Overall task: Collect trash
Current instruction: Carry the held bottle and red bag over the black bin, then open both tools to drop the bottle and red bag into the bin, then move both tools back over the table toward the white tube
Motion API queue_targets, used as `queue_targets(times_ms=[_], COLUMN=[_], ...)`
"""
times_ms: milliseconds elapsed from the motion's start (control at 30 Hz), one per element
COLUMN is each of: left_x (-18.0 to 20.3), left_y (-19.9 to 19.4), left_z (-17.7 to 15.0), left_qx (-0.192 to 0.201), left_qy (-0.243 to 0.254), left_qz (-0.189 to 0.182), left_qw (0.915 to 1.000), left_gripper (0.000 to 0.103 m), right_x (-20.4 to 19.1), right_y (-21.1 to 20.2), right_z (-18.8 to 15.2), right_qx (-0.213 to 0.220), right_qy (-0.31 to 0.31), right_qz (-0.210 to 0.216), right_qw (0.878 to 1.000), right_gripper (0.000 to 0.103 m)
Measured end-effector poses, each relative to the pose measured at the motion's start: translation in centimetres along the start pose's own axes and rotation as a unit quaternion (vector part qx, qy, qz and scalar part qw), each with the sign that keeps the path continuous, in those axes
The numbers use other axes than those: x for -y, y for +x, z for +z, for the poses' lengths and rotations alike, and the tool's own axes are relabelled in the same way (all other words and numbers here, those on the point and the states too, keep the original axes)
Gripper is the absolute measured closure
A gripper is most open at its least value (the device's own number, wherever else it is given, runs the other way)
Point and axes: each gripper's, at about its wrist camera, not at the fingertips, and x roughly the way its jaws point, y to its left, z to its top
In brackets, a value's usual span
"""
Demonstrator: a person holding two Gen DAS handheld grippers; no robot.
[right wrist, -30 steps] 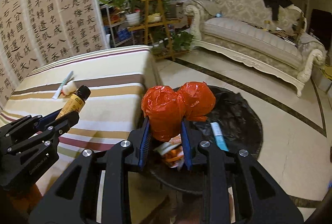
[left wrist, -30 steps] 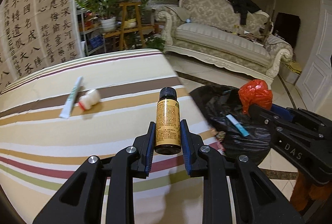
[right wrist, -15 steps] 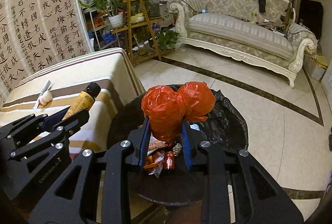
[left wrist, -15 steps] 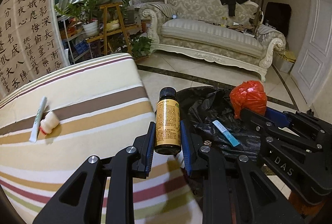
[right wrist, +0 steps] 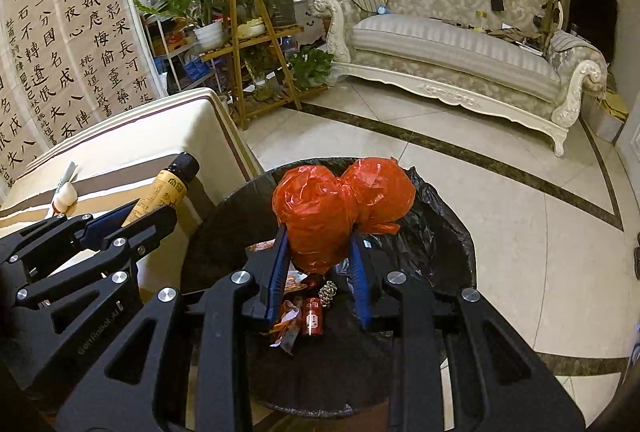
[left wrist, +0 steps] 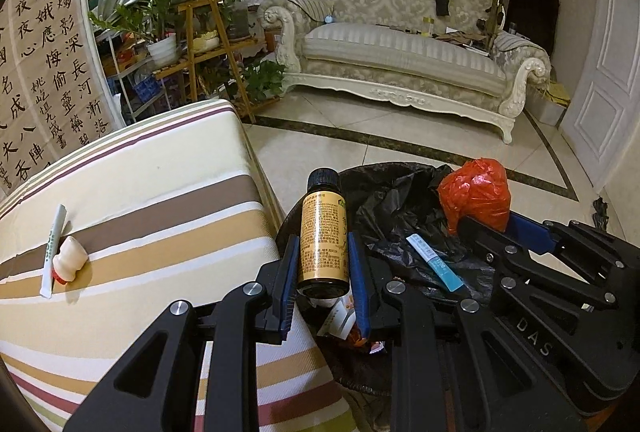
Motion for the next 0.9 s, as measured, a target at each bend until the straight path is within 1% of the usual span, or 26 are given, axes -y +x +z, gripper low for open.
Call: queue_targets(times_ms=[233, 300, 333, 367, 467, 600, 633, 800, 900], left_x=[0.4, 0.4, 0.4, 0.3, 0.0, -0.2, -0.2, -1.1, -1.9], left_y=[0.3, 0.3, 0.3, 0.2, -0.1, -0.2, -0.3, -0.6, -1.1], left_z=[0.2, 0.2, 0.2, 0.2, 0.3, 0.3, 0.3, 0.1, 0.0], left_qx=[-0.008, -0.007, -0.005, -0.002, 0.005, 0.010, 0.011, 0.011, 0.015], left_qy=[0.005, 0.004, 0.002, 0.000, -0.004, -0.007, -0.008, -0.019, -0.026], left_qz=[-0.001, 0.000, 0.002, 0.003, 0.006, 0.012, 0.013, 0.023, 0.036], left_qw=[1.0000, 1.0000, 1.0000, 1.0000, 1.0000, 0.9999, 0.9998, 0.9995, 0.9989], left_gripper=[0.078, 0.071, 0.061, 0.054, 0.044, 0.035, 0.033, 0.031, 0.029], right_x=[0.1, 0.2, 0.2, 0.2, 0.2, 0.5, 0.5, 0.7, 0.7], right_y=[0.2, 0.3, 0.2, 0.2, 0.0, -0.2, -0.3, -0.8, -1.0], right_z=[0.3, 0.3, 0.3, 0.3, 0.3, 0.2, 0.2, 0.4, 0.6], right_qx=[0.000, 0.001, 0.002, 0.004, 0.006, 0.010, 0.011, 0.017, 0.019], right_qy=[0.004, 0.007, 0.007, 0.008, 0.009, 0.018, 0.019, 0.024, 0.028], right_qz=[-0.005, -0.007, -0.008, -0.010, -0.014, -0.019, -0.020, -0.026, -0.026], right_qw=[1.000, 1.000, 1.000, 1.000, 1.000, 1.000, 1.000, 0.999, 0.999], right_gripper=[0.074, 0.071, 0.067, 0.065, 0.062, 0.057, 0.054, 0.047, 0.046])
